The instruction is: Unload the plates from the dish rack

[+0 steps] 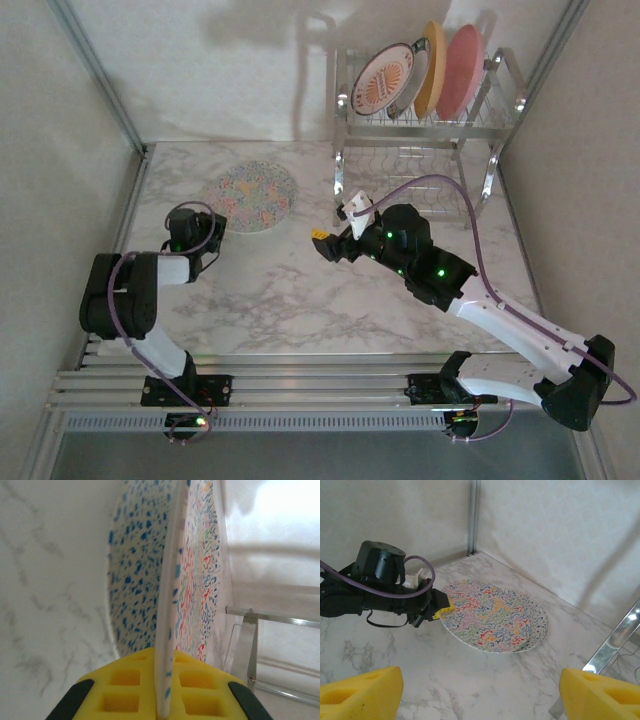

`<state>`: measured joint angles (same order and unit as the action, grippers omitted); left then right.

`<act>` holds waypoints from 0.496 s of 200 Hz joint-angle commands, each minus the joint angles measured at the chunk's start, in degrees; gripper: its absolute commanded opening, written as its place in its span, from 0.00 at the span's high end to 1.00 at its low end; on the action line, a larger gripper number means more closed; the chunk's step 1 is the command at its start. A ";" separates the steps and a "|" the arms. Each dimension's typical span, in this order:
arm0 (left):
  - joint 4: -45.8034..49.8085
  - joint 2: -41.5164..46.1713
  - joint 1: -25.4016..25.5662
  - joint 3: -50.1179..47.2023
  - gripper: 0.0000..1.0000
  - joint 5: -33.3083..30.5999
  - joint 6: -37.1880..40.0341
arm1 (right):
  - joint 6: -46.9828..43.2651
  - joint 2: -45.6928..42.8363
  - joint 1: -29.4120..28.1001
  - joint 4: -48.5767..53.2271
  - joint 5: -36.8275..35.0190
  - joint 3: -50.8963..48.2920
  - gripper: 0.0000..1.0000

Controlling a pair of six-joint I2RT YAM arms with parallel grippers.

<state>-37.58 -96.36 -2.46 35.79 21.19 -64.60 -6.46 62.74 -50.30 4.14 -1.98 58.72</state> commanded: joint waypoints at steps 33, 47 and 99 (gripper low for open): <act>-7.15 -5.84 -0.40 6.31 1.00 2.79 1.50 | 0.12 0.01 -0.58 -2.59 -2.46 1.68 0.17; -6.90 -7.00 -0.38 7.46 1.00 3.14 1.80 | 0.21 0.17 -0.48 -2.64 -2.71 1.80 0.17; -4.85 -9.15 -0.35 9.71 0.96 4.03 2.37 | 1.14 0.54 -0.47 -2.35 -3.42 2.01 0.16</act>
<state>-39.46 -104.86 -2.46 43.20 23.31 -63.51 -6.31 62.85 -50.30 3.62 -3.73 58.94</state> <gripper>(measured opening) 0.074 0.839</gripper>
